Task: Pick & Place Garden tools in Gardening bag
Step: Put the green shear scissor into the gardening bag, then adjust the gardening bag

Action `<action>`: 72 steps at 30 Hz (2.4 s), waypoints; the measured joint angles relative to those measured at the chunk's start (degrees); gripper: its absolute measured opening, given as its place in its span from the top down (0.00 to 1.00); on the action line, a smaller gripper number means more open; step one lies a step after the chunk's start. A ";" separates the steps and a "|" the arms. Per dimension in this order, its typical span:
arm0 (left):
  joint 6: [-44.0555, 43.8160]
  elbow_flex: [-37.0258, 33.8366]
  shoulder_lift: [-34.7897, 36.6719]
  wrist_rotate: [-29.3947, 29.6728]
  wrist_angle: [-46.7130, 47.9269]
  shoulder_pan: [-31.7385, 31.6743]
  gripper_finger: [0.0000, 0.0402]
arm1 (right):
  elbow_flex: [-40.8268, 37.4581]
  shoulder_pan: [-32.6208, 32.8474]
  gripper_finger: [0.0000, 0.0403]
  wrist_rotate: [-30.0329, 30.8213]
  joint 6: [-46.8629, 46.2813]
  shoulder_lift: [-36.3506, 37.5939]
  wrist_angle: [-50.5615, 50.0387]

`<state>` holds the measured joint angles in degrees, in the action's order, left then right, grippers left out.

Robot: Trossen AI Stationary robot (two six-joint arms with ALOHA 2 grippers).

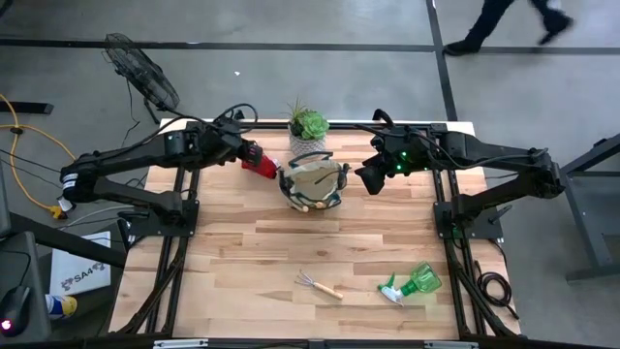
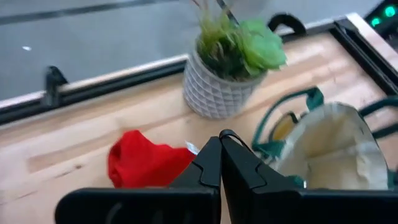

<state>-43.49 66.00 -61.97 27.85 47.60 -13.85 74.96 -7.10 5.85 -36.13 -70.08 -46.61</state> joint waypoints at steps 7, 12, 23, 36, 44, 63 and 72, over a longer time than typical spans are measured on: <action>1.56 -0.13 -2.11 -6.63 0.11 0.00 0.99 | 0.00 -0.01 0.53 0.00 0.13 0.01 0.02; 3.26 -0.13 -0.76 -7.42 -1.84 -0.02 0.88 | 0.00 0.55 0.53 0.12 -0.06 0.01 -0.09; 5.84 -0.11 3.38 -12.78 -5.44 0.04 0.52 | 0.00 5.43 0.53 5.05 -0.69 -1.60 -0.39; 5.75 -0.09 2.57 -14.42 -2.60 0.02 0.62 | 0.00 11.80 0.53 10.51 -15.64 -6.19 -1.67; 5.73 -0.09 2.56 -14.70 -1.38 0.02 0.67 | -0.02 15.74 0.53 12.17 -27.57 -11.95 -2.66; 5.71 -0.09 2.56 -14.85 2.31 0.02 0.74 | -0.02 17.23 0.53 13.68 -39.32 -19.71 -1.93; 5.77 -0.09 2.56 -14.85 3.69 0.02 0.74 | -0.02 16.05 0.53 14.97 -42.22 -23.41 -0.42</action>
<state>-37.71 65.91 -59.42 12.99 51.28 -13.83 74.94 8.95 20.81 -78.34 -93.49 -47.03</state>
